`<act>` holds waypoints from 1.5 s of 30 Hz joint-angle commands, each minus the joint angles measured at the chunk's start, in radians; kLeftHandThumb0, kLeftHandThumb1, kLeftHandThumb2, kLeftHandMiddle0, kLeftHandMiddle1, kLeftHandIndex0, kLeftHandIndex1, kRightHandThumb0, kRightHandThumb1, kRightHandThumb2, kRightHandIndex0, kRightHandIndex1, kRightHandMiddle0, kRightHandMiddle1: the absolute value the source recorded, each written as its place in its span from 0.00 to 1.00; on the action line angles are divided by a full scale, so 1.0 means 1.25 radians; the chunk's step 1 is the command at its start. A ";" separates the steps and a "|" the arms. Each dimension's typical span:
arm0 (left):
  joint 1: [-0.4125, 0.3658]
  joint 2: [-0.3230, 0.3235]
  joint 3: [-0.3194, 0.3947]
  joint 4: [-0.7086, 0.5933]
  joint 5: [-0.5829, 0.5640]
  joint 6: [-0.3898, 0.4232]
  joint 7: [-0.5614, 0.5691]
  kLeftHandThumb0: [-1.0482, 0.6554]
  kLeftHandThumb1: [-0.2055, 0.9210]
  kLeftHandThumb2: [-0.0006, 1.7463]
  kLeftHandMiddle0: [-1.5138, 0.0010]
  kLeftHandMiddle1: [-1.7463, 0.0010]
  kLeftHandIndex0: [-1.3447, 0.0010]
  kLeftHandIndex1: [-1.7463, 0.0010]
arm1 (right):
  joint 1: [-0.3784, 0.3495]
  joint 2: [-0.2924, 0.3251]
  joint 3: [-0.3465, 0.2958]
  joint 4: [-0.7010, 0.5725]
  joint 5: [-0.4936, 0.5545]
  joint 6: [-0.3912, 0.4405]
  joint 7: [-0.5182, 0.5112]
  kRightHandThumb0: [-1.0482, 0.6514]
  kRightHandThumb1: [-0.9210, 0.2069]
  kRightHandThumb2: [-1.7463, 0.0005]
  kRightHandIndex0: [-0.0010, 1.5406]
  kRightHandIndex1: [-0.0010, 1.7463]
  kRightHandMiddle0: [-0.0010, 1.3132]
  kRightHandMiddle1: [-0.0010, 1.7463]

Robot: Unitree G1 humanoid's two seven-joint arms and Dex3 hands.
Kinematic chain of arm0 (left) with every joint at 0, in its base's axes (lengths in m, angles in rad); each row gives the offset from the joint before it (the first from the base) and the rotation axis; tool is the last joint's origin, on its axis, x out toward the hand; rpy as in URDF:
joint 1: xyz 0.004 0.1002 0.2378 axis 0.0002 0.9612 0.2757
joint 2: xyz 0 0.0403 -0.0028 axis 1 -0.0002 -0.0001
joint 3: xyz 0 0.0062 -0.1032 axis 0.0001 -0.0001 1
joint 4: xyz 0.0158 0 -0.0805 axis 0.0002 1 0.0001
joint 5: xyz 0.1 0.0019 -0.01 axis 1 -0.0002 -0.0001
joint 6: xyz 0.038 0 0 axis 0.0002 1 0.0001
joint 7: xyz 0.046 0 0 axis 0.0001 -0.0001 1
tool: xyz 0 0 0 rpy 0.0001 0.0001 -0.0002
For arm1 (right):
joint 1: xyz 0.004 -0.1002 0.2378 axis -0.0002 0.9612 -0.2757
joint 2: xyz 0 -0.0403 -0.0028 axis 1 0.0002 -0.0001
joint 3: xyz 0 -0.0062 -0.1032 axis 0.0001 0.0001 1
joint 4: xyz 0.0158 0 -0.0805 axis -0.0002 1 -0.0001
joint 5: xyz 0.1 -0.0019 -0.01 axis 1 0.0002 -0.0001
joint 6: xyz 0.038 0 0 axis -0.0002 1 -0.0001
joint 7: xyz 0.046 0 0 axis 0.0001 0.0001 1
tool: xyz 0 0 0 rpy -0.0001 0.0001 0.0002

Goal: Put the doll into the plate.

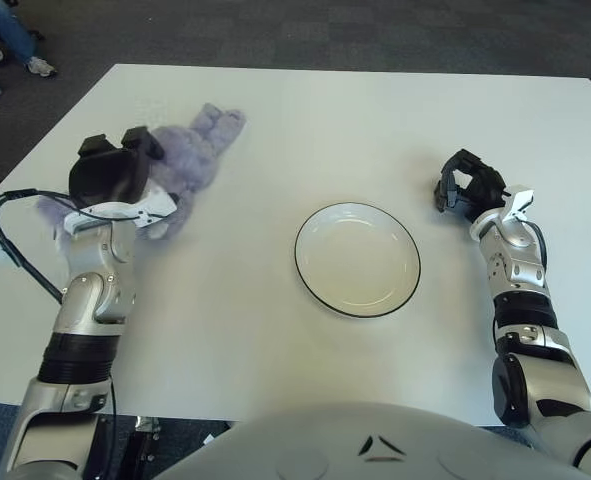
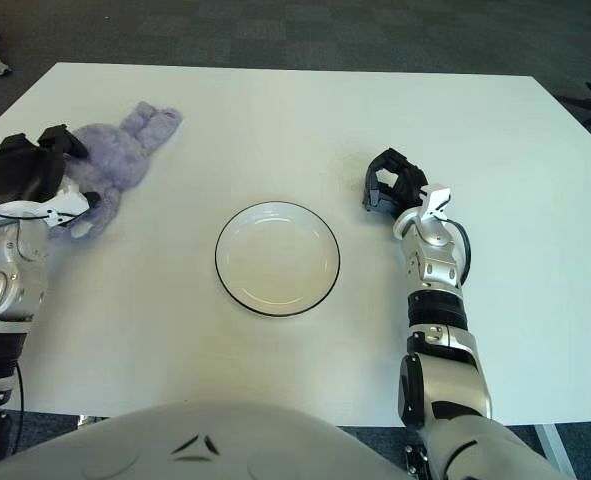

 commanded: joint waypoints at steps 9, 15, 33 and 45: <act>-0.026 -0.018 0.018 0.087 -0.116 -0.124 0.119 0.61 0.22 0.84 0.40 0.09 0.44 0.19 | 0.016 -0.004 0.010 0.013 -0.004 0.018 0.012 0.35 0.48 0.29 0.75 1.00 0.43 1.00; -0.041 -0.042 0.017 0.099 -0.155 -0.128 0.139 0.60 0.21 0.86 0.41 0.07 0.43 0.19 | 0.016 -0.004 0.011 0.013 -0.002 0.015 0.021 0.34 0.49 0.29 0.75 1.00 0.43 1.00; -0.079 -0.086 -0.017 0.085 -0.175 -0.128 0.142 0.61 0.24 0.83 0.41 0.09 0.46 0.18 | 0.020 -0.007 0.017 0.003 -0.010 0.021 0.020 0.35 0.48 0.29 0.75 1.00 0.43 1.00; -0.097 -0.083 -0.041 0.100 -0.176 -0.196 0.161 0.61 0.27 0.82 0.44 0.09 0.50 0.15 | 0.024 -0.008 0.021 -0.007 -0.010 0.026 0.021 0.35 0.48 0.29 0.76 1.00 0.43 1.00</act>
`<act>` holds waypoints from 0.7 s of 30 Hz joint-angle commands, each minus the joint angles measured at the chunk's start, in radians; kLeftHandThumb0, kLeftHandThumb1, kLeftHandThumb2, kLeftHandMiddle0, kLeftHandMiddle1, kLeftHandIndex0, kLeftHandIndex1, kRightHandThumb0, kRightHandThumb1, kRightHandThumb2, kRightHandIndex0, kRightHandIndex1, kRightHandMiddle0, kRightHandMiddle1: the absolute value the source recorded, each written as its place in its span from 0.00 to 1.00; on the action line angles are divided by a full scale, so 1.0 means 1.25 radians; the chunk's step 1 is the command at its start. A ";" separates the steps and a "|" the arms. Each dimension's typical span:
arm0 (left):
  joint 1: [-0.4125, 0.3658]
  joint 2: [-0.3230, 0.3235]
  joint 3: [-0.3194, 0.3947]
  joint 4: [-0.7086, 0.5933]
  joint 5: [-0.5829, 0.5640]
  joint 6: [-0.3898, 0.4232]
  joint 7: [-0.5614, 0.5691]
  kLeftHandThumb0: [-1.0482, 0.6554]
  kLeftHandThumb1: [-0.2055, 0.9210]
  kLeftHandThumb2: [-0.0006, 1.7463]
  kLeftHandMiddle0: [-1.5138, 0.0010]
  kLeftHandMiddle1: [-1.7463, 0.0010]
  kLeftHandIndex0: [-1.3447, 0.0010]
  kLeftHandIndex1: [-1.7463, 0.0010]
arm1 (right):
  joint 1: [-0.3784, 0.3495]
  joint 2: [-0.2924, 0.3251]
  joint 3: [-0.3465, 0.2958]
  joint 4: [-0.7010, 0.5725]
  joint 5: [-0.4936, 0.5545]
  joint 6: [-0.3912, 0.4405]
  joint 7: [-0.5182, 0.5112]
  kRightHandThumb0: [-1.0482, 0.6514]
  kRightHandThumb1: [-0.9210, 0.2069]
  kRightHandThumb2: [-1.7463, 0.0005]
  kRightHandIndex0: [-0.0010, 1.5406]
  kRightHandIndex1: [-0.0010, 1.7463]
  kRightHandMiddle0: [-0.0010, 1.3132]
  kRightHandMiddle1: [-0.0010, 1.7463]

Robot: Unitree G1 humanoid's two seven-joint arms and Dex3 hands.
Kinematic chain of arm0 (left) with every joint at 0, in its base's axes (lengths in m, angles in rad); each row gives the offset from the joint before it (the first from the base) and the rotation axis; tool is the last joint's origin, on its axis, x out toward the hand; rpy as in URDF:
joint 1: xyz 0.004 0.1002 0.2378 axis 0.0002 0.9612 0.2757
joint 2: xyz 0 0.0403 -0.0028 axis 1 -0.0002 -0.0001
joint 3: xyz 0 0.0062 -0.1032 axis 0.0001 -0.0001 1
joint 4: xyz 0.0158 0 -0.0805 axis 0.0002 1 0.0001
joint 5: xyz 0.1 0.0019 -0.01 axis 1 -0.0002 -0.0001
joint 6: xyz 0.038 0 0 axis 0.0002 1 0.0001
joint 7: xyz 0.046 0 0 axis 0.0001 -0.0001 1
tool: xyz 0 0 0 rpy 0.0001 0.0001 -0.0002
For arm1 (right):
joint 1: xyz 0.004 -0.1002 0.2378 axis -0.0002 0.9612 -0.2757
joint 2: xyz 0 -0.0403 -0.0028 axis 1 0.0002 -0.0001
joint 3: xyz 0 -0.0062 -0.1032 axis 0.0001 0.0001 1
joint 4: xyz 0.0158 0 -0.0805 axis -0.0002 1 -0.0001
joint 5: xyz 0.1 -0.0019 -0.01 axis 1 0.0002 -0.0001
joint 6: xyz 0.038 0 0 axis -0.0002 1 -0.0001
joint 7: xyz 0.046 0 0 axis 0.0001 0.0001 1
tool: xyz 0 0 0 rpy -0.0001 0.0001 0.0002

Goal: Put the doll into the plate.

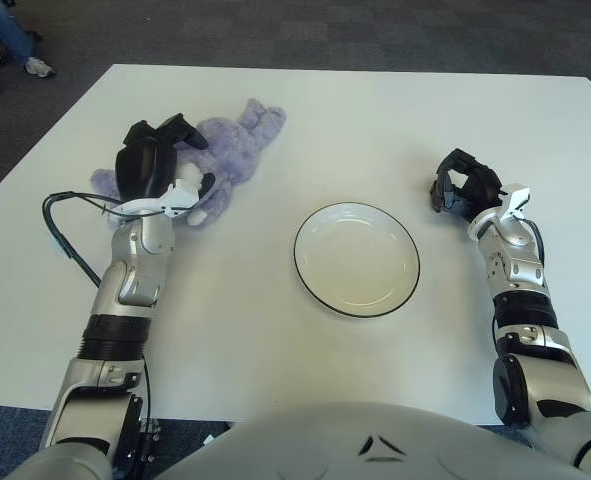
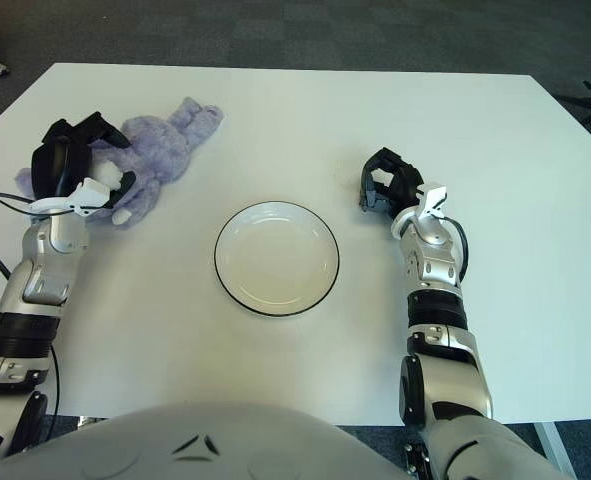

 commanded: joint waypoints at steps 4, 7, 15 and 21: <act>-0.031 -0.001 -0.019 0.021 -0.007 -0.047 0.010 0.61 0.28 0.81 0.44 0.09 0.50 0.14 | 0.023 -0.005 0.010 0.005 -0.009 0.024 0.001 0.34 0.49 0.29 0.76 1.00 0.43 1.00; -0.046 -0.005 -0.033 0.031 -0.005 -0.058 0.005 0.61 0.28 0.81 0.44 0.10 0.50 0.14 | 0.025 -0.006 0.013 0.000 -0.011 0.027 0.000 0.34 0.49 0.29 0.76 1.00 0.43 1.00; -0.074 -0.018 -0.060 0.045 -0.001 -0.064 0.001 0.61 0.29 0.80 0.45 0.09 0.50 0.15 | 0.029 -0.008 0.017 -0.014 -0.015 0.040 -0.005 0.34 0.49 0.29 0.76 1.00 0.43 1.00; -0.136 -0.062 -0.106 0.103 0.006 -0.084 0.023 0.61 0.26 0.82 0.45 0.06 0.46 0.18 | 0.035 -0.009 0.020 -0.030 -0.017 0.052 -0.009 0.34 0.48 0.29 0.76 1.00 0.43 1.00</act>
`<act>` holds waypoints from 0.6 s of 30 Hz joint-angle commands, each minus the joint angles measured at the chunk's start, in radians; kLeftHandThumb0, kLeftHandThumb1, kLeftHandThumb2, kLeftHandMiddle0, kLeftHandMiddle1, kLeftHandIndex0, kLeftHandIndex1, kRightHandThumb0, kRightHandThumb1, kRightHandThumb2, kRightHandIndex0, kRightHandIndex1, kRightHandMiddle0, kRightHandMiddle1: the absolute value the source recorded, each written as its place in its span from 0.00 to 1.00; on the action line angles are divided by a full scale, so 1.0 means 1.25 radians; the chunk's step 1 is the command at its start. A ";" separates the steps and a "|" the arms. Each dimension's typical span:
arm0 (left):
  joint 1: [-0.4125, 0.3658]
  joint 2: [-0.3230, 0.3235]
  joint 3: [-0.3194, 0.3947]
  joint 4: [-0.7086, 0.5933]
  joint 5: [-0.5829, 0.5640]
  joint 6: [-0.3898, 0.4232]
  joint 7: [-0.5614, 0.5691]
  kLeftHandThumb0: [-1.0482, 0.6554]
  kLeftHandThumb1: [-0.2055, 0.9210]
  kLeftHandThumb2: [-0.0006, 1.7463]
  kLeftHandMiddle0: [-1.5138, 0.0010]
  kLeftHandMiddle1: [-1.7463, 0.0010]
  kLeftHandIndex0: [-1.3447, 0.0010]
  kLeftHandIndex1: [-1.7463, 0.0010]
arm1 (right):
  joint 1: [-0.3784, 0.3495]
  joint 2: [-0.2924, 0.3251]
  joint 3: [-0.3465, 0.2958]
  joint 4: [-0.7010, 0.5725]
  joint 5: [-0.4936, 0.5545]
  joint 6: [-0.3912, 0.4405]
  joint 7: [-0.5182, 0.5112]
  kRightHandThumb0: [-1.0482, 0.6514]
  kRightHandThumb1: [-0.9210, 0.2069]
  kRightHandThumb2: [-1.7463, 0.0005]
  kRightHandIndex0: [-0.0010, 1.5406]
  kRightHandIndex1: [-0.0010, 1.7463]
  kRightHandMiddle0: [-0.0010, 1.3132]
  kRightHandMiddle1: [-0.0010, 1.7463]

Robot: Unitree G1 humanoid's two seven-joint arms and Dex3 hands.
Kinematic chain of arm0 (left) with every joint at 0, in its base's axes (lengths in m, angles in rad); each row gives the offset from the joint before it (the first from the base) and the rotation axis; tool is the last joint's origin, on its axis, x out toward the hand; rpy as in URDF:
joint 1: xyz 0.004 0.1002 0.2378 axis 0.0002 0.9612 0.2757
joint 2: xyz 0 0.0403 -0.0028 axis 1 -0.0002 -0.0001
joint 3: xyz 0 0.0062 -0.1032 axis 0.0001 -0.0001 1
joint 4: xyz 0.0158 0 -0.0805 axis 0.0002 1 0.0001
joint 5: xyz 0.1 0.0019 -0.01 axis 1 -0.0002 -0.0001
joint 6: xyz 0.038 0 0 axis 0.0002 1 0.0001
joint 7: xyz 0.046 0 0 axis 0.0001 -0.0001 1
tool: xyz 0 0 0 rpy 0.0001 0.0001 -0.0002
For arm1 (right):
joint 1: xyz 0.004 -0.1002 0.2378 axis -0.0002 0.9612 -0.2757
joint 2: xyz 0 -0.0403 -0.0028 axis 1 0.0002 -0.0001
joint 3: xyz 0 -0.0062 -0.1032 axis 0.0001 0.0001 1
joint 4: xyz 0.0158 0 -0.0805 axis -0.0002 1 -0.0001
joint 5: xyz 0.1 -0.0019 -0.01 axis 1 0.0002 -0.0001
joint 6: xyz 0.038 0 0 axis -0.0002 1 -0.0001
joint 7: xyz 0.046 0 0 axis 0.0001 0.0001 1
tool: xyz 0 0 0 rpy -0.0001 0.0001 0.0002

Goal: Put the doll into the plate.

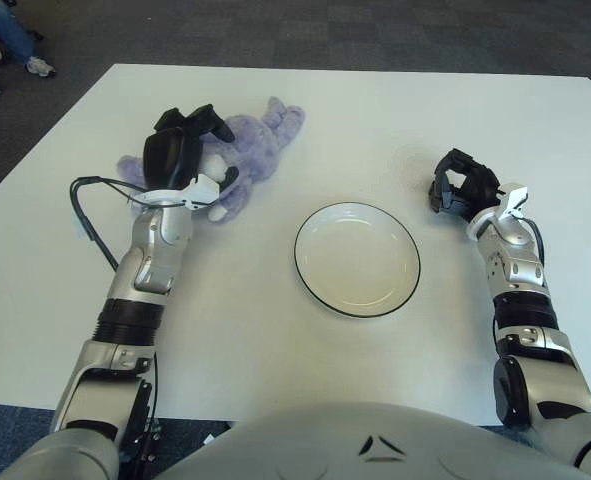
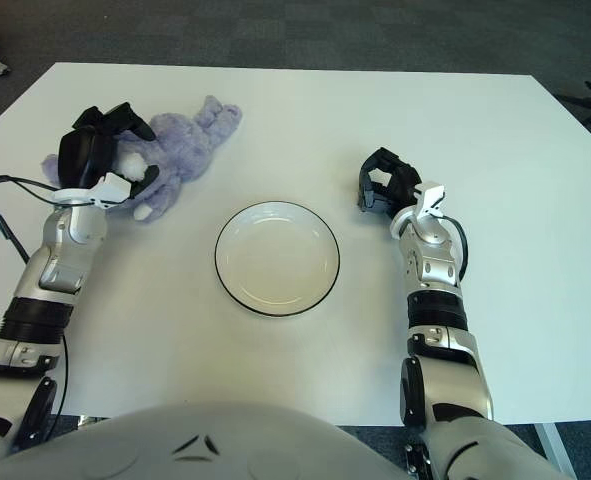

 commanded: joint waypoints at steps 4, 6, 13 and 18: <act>-0.080 -0.039 -0.051 0.083 0.017 -0.053 0.046 0.61 0.25 0.84 0.46 0.03 0.45 0.20 | 0.030 -0.005 0.010 -0.008 -0.010 0.029 0.001 0.34 0.48 0.29 0.76 1.00 0.43 1.00; -0.093 -0.041 -0.058 0.102 0.021 -0.072 0.061 0.61 0.24 0.85 0.46 0.02 0.44 0.20 | 0.032 -0.005 0.012 -0.012 -0.010 0.030 0.001 0.34 0.48 0.29 0.76 1.00 0.43 1.00; -0.115 -0.034 -0.081 0.141 0.036 -0.131 0.093 0.61 0.25 0.85 0.50 0.07 0.44 0.11 | 0.044 0.000 0.019 -0.041 -0.009 0.043 -0.006 0.34 0.49 0.29 0.76 1.00 0.43 1.00; -0.129 -0.034 -0.100 0.148 0.061 -0.151 0.110 0.61 0.24 0.86 0.50 0.08 0.44 0.09 | 0.052 0.005 0.019 -0.061 -0.006 0.053 -0.010 0.34 0.48 0.29 0.76 1.00 0.43 1.00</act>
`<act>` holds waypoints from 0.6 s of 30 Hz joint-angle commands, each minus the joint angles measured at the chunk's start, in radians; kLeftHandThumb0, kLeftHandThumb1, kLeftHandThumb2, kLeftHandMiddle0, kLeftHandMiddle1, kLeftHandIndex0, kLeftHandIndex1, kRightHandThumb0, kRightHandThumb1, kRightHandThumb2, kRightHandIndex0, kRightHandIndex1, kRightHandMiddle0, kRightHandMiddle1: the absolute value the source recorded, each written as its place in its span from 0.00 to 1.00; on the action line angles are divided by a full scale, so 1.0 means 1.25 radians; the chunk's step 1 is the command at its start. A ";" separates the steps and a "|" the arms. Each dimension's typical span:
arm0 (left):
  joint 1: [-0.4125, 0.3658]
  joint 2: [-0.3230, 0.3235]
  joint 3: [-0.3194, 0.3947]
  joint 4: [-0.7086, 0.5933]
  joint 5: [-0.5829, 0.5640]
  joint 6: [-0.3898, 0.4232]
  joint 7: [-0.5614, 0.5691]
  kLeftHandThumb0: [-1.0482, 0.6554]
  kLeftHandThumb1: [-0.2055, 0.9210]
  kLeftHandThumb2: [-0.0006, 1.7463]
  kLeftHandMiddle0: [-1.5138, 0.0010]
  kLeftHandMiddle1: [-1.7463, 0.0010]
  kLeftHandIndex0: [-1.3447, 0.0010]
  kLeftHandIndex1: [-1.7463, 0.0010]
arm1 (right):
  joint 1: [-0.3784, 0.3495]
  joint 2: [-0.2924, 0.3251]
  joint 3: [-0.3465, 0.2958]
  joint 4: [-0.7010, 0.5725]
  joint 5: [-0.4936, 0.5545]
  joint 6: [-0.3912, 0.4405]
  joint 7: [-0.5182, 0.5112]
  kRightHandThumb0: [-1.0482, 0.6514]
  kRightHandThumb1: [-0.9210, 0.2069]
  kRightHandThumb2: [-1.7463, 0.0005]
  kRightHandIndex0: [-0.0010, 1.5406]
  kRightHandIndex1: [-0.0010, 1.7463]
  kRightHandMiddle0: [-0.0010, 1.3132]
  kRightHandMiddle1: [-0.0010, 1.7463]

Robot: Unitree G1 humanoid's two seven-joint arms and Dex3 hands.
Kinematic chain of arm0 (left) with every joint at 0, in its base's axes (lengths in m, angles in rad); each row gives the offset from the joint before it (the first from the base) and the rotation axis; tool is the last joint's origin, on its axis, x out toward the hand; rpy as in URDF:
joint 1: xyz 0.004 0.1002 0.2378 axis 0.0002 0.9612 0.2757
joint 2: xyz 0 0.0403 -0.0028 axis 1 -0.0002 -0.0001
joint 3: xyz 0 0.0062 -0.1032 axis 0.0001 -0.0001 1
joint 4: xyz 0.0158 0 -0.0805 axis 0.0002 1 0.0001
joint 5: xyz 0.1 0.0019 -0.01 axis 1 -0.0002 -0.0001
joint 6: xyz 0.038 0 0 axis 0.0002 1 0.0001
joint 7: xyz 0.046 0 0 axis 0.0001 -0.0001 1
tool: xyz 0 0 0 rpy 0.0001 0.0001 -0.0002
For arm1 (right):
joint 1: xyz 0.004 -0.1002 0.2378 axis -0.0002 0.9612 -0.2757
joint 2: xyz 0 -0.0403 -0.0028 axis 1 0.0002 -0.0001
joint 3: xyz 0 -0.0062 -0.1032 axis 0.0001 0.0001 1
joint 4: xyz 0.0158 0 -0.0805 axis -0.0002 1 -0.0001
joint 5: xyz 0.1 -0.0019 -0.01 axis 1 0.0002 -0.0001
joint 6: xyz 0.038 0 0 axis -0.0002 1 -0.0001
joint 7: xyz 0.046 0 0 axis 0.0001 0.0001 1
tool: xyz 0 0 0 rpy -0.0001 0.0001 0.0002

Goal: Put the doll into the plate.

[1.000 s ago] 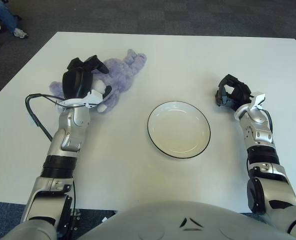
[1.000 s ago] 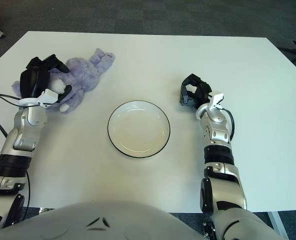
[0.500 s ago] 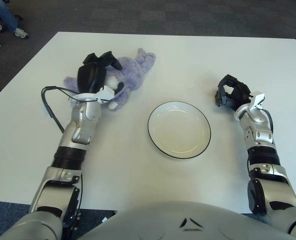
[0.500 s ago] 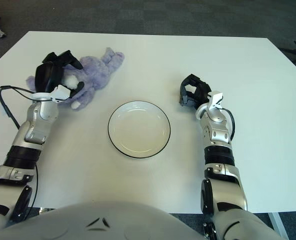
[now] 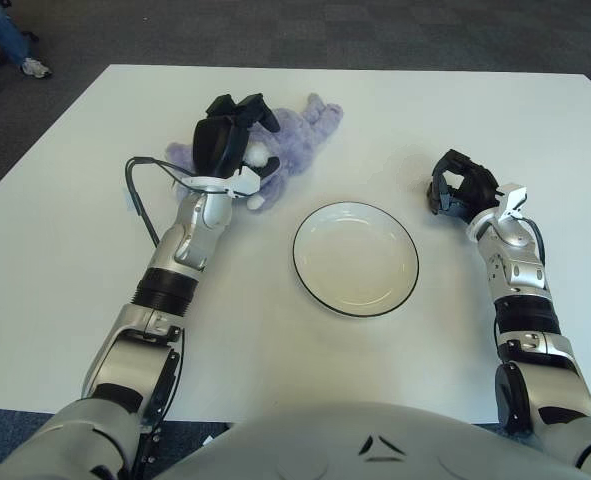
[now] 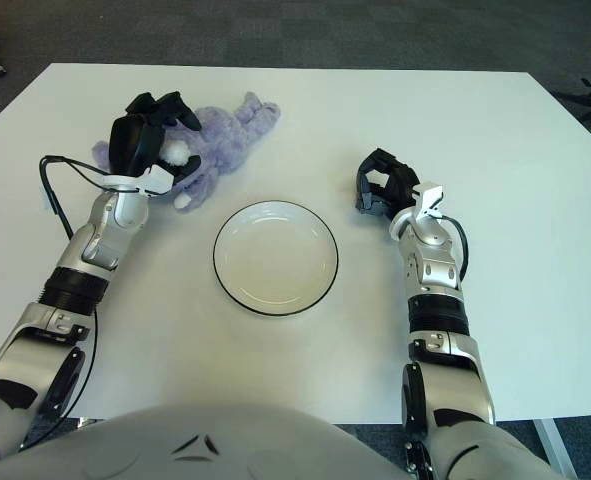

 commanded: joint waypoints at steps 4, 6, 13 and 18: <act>-0.031 0.004 -0.021 0.018 0.027 -0.031 0.026 0.61 0.23 0.87 0.51 0.07 0.45 0.08 | 0.028 0.006 0.010 -0.016 -0.009 0.033 -0.010 0.35 0.48 0.29 0.75 1.00 0.43 1.00; -0.038 0.002 -0.025 0.023 0.029 -0.043 0.032 0.61 0.23 0.88 0.51 0.05 0.45 0.06 | 0.030 0.005 0.012 -0.020 -0.011 0.031 -0.011 0.35 0.48 0.29 0.75 1.00 0.43 1.00; -0.068 -0.005 -0.050 0.054 0.057 -0.065 0.063 0.61 0.23 0.89 0.52 0.04 0.47 0.05 | 0.042 0.013 0.024 -0.073 -0.036 0.008 -0.045 0.35 0.46 0.31 0.73 1.00 0.41 1.00; -0.082 -0.013 -0.061 0.071 0.067 -0.071 0.074 0.61 0.23 0.89 0.52 0.04 0.46 0.05 | 0.051 0.009 0.041 -0.094 -0.082 -0.052 -0.071 0.35 0.45 0.32 0.71 1.00 0.40 1.00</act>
